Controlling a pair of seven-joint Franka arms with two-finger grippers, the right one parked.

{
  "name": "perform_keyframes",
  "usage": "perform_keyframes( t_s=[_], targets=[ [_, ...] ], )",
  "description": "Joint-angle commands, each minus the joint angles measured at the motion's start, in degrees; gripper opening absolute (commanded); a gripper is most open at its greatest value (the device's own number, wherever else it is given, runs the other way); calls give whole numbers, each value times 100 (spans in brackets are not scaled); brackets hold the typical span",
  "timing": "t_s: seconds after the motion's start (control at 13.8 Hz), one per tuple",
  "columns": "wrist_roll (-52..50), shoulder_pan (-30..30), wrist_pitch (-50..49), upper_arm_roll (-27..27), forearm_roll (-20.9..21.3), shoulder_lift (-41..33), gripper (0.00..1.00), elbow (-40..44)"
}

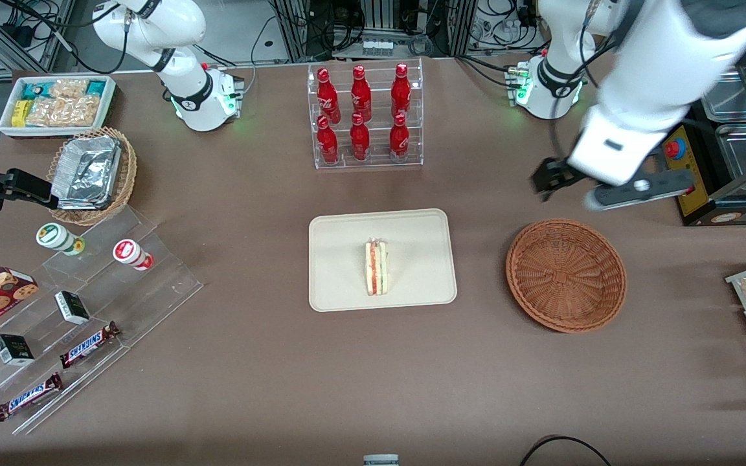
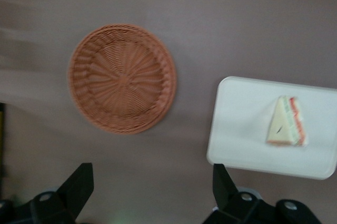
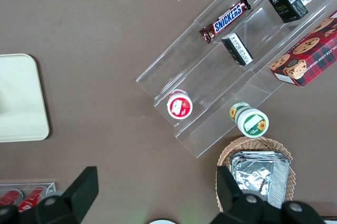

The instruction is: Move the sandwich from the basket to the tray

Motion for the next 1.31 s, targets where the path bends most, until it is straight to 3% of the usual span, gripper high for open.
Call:
perform_keyframes(
  t_s=[0.0,0.36,1.24],
  targets=[
    [1156,662,-384,-58,-77,-498,100,-224],
    [2873,1762,-737,-58,-85,-913,100,-356],
    [2821,1991,-526,-312,-59,-447,100,-22]
  ],
)
